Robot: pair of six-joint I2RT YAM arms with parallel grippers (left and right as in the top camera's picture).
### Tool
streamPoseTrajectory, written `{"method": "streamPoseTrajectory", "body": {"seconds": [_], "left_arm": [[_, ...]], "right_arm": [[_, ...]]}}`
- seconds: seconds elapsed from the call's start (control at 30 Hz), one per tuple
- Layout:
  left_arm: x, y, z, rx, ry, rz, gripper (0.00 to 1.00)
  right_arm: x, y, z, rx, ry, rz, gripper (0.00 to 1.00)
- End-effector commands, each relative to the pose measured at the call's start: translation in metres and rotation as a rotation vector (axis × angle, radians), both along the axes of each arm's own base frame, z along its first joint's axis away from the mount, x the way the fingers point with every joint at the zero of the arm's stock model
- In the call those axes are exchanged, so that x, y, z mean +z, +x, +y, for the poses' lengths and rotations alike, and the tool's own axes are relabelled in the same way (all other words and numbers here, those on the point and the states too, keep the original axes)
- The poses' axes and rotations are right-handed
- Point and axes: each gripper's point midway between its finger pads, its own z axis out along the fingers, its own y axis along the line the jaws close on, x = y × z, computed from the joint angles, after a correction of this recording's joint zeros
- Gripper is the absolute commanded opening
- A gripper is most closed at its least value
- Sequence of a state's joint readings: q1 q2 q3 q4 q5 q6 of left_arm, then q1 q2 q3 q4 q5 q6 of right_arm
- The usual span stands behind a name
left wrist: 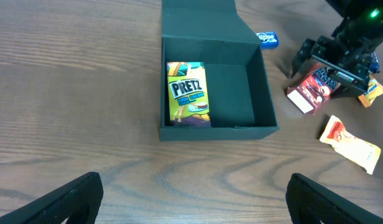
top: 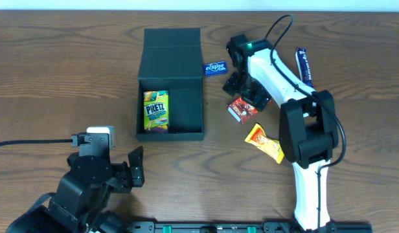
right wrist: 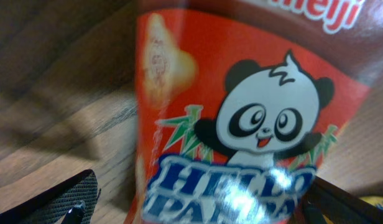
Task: Pack container
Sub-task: 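Move the right gripper to the red Hello Panda box and grasp it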
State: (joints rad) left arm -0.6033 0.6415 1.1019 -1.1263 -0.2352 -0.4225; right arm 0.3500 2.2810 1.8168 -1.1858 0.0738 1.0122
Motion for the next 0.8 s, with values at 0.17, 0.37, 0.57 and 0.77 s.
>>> {"method": "streamPoseTrajectory", "body": {"seconds": [0.17, 0.37, 0.57, 0.77], "left_arm": [[0.002, -0.001, 0.001, 0.009, -0.011, -0.002, 0.95], [0.002, -0.001, 0.001, 0.009, -0.011, -0.002, 0.95], [0.002, -0.001, 0.001, 0.009, -0.011, -0.002, 0.95], [0.002, -0.001, 0.001, 0.009, -0.011, -0.002, 0.95]], "right_arm": [[-0.023, -0.01, -0.001, 0.027, 0.023, 0.023, 0.93], [-0.027, -0.012, -0.002, 0.046, 0.023, 0.025, 0.79], [-0.027, -0.011, -0.001, 0.066, 0.025, 0.023, 0.66], [-0.016, -0.005, 0.001, 0.112, 0.037, -0.003, 0.62]]}}
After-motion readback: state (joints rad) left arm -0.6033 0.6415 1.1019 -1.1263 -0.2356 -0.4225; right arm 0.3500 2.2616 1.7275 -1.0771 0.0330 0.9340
